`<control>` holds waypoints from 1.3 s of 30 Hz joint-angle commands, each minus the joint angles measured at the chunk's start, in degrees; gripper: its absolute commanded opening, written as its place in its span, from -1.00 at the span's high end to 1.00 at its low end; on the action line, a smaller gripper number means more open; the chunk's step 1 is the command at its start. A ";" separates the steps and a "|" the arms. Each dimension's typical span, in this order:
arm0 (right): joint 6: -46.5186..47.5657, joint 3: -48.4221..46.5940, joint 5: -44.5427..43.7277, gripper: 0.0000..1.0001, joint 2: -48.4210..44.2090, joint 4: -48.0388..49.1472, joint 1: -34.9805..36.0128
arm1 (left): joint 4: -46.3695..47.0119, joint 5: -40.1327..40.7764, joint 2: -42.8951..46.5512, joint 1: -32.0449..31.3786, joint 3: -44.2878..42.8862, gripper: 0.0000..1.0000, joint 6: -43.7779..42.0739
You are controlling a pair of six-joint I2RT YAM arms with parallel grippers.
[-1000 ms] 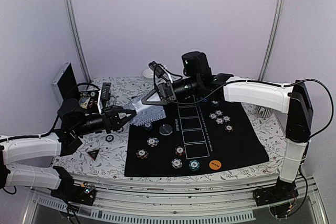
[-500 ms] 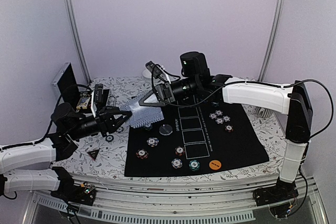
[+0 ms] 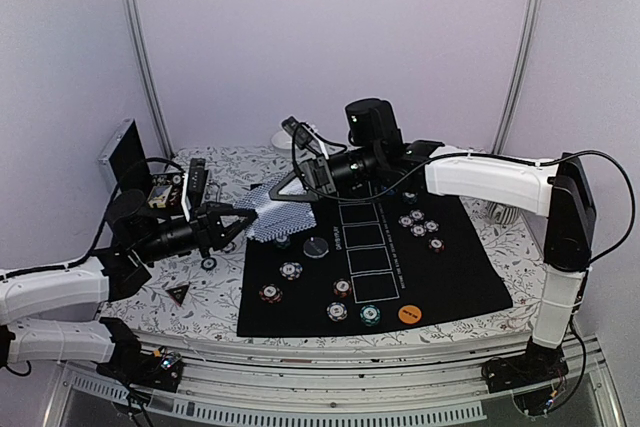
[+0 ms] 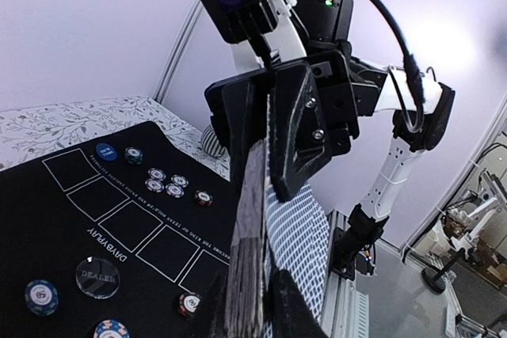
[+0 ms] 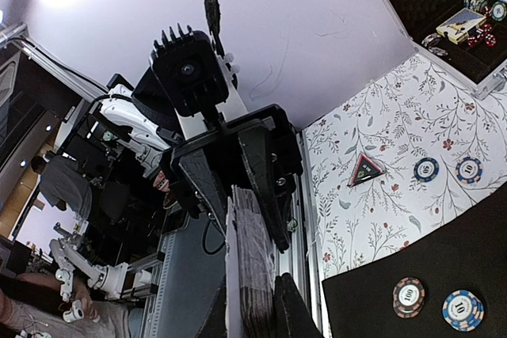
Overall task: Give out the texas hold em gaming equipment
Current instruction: Adjust the poker card.
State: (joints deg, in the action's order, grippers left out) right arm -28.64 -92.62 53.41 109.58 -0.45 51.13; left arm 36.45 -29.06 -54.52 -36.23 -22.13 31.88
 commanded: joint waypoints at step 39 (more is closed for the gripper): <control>-1.92 -2.14 1.15 0.78 4.72 4.88 1.59 | 4.59 10.01 -1.16 -0.33 4.59 1.00 13.12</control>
State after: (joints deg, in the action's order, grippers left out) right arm -28.69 -94.32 54.37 111.18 2.11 51.59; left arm 42.81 -28.88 -54.00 -36.71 -19.59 37.78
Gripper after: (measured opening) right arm 0.110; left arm 0.094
